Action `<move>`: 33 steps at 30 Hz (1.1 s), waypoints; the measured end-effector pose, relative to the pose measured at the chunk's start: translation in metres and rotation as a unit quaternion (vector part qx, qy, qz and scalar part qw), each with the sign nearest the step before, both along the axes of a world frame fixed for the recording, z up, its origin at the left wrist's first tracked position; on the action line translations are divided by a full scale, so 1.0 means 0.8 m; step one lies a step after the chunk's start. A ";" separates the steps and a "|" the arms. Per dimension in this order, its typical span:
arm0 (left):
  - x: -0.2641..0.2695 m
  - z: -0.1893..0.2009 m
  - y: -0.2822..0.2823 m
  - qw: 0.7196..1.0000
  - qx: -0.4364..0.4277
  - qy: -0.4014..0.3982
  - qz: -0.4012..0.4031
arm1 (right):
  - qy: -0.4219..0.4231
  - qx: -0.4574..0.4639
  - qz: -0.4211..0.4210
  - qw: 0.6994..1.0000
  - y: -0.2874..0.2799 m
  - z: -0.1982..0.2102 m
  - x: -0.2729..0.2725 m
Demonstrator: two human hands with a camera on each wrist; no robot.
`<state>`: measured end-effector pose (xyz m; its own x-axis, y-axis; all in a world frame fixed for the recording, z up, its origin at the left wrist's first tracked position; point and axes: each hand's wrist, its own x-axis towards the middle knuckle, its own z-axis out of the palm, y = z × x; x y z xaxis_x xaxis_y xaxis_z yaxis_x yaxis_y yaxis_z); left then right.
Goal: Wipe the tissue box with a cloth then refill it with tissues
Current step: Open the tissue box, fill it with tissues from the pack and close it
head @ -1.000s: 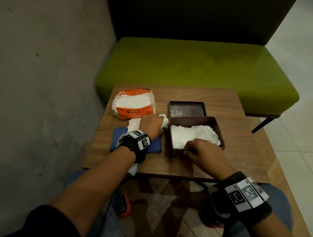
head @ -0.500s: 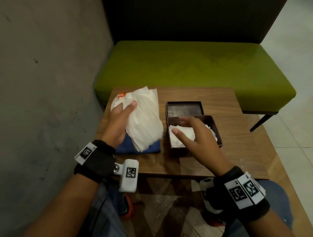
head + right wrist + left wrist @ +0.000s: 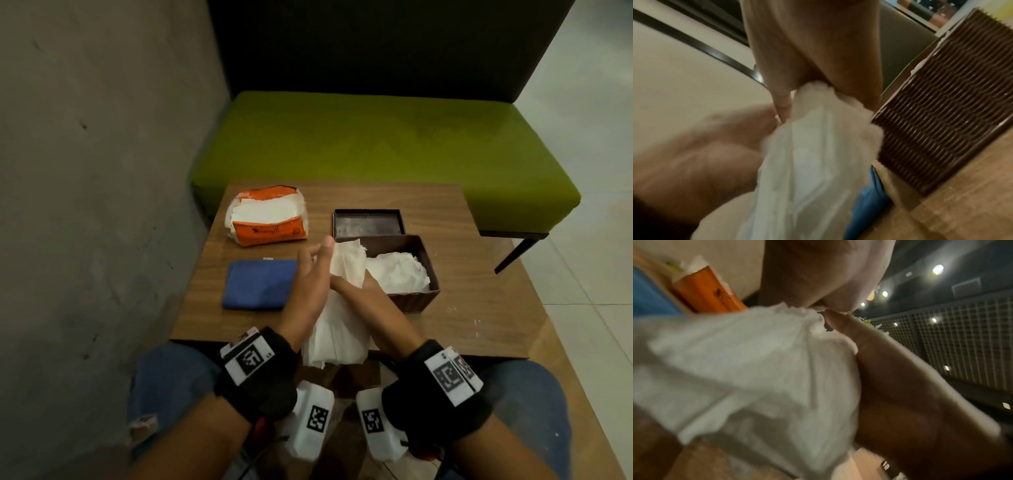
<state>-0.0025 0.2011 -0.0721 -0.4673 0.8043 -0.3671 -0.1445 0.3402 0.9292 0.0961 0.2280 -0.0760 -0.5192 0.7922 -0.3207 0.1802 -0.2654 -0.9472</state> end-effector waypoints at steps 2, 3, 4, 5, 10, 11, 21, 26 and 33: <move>-0.010 0.005 0.001 0.992 0.022 -0.121 0.005 | 0.015 -0.039 -0.023 0.999 0.007 -0.004 0.011; -0.018 0.007 0.000 0.986 0.040 -0.164 0.012 | 0.022 -0.058 -0.036 0.997 0.011 -0.003 0.017; -0.023 0.007 -0.002 0.983 0.053 -0.178 0.007 | 0.032 -0.070 -0.046 0.996 0.014 -0.003 0.022; -0.023 0.005 -0.003 0.983 0.056 -0.177 -0.002 | 0.043 -0.078 -0.048 0.995 0.014 -0.001 0.024; 0.008 0.003 -0.006 0.994 -0.008 -0.110 -0.019 | 0.003 -0.048 -0.026 0.999 -0.003 -0.003 0.006; 0.006 0.003 -0.006 0.995 -0.003 -0.103 -0.011 | 0.008 -0.060 -0.043 0.997 -0.002 -0.002 0.009; 0.005 0.005 -0.050 0.982 0.071 -0.163 -0.065 | 0.256 -0.171 -0.206 0.929 0.015 0.011 0.036; -0.008 0.006 -0.034 0.994 0.066 -0.086 -0.006 | 0.288 -0.186 -0.191 0.920 0.026 0.013 0.058; -0.003 0.002 -0.019 0.994 -0.034 -0.020 -0.098 | 0.111 -0.095 -0.141 0.979 0.030 0.016 0.062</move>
<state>-0.0053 0.1860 -0.0708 -0.2890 0.8506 -0.4393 -0.1052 0.4279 0.8977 0.1454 0.2516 -0.0631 -0.3621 0.8507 -0.3810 -0.1294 -0.4506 -0.8833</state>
